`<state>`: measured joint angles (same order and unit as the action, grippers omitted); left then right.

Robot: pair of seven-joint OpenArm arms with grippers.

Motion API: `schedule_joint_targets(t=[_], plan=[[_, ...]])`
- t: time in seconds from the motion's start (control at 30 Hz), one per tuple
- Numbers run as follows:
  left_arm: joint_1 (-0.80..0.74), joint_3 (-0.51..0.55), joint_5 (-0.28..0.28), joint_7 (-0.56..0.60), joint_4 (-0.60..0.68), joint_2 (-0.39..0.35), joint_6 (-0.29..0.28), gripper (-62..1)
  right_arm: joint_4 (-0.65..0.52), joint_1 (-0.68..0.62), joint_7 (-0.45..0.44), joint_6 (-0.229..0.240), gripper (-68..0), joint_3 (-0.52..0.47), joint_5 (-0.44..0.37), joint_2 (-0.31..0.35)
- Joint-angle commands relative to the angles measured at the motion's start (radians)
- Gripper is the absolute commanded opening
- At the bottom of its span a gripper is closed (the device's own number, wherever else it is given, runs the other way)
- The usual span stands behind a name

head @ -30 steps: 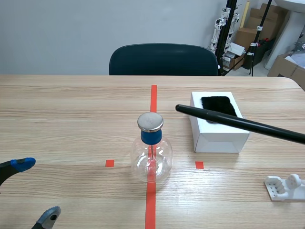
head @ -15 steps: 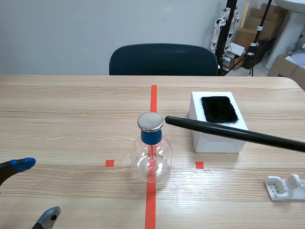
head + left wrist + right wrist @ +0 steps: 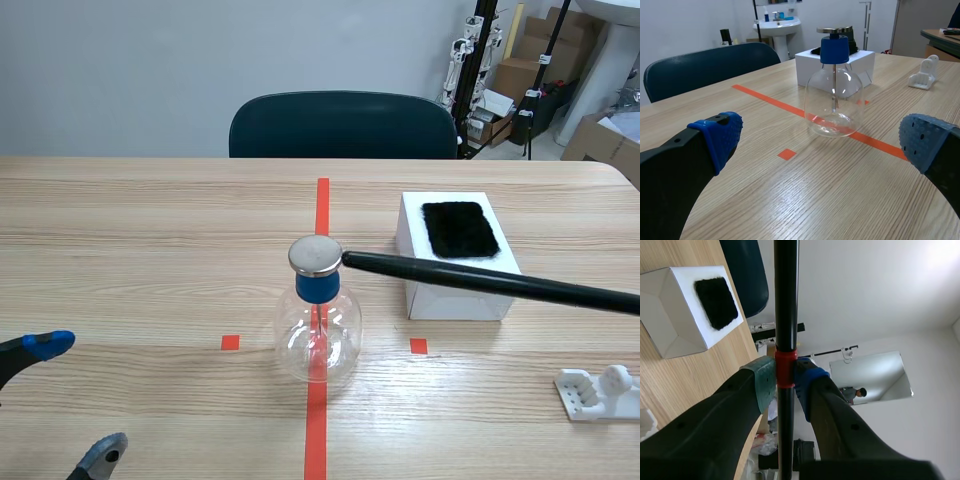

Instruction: Do the electroscope experiment. move the rod toward and away from the electroscope

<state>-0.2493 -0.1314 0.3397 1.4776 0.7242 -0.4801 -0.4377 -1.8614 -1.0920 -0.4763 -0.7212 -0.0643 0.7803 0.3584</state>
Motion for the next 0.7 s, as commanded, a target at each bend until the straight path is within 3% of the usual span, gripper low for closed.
schedule_joint_targets(t=[0.0, 0.27, 0.5, 0.67], plan=[[0.000, 0.008, -0.006, 0.018, 0.014, -0.008, 0.002, 1.4, -0.011, 0.034, 0.025, -0.062, -67.6, -0.010, -0.010, 0.010], [0.000, 0.008, -0.006, 0.018, 0.014, -0.008, 0.002, 1.4, -0.017, 0.182, 0.185, -0.062, -67.6, -0.037, -0.010, 0.075], [0.000, 0.008, -0.006, 0.018, 0.014, -0.008, 0.002, 1.4, -0.017, 0.330, 0.330, -0.062, -67.6, -0.040, 0.023, 0.207], [0.000, 0.008, -0.006, 0.018, 0.014, -0.008, 0.002, 1.4, -0.017, 0.425, 0.419, 0.029, -67.6, -0.004, 0.084, 0.291]])
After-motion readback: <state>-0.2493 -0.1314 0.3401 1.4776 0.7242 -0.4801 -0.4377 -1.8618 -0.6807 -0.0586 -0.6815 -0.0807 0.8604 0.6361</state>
